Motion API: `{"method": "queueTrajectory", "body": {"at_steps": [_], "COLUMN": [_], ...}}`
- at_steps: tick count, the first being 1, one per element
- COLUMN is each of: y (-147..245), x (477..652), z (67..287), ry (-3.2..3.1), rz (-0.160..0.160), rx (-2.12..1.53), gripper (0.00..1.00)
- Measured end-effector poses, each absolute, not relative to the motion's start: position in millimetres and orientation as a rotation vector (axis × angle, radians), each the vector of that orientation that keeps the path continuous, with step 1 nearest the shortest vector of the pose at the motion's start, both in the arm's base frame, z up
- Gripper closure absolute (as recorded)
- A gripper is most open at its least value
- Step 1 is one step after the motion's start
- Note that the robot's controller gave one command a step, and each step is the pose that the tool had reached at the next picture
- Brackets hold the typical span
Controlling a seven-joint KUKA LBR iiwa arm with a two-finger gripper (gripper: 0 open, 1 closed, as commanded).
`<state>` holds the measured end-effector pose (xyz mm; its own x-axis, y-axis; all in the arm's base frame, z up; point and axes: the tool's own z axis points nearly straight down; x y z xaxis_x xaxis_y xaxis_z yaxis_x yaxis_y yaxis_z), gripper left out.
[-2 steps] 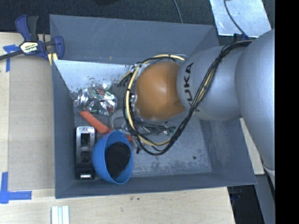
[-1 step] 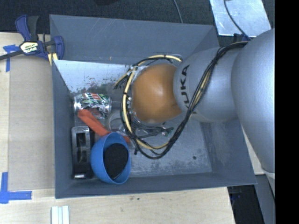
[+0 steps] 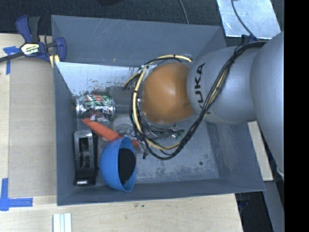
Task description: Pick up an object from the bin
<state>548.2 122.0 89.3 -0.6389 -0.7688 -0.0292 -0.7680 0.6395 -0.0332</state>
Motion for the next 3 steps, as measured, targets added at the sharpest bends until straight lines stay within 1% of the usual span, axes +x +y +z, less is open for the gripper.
{"method": "queueTrajectory", "body": {"at_steps": [1, 2, 3], "y": [127.3, 123.2, 123.2], "x": [546.3, 548.7, 547.6], "z": [112.4, 122.7, 146.0], "ry": [2.800, 2.803, 2.807], "rz": [-0.033, -0.033, -0.032], "rx": [-1.317, -1.304, -1.304], "gripper": [1.00, 1.00, 1.00]}}
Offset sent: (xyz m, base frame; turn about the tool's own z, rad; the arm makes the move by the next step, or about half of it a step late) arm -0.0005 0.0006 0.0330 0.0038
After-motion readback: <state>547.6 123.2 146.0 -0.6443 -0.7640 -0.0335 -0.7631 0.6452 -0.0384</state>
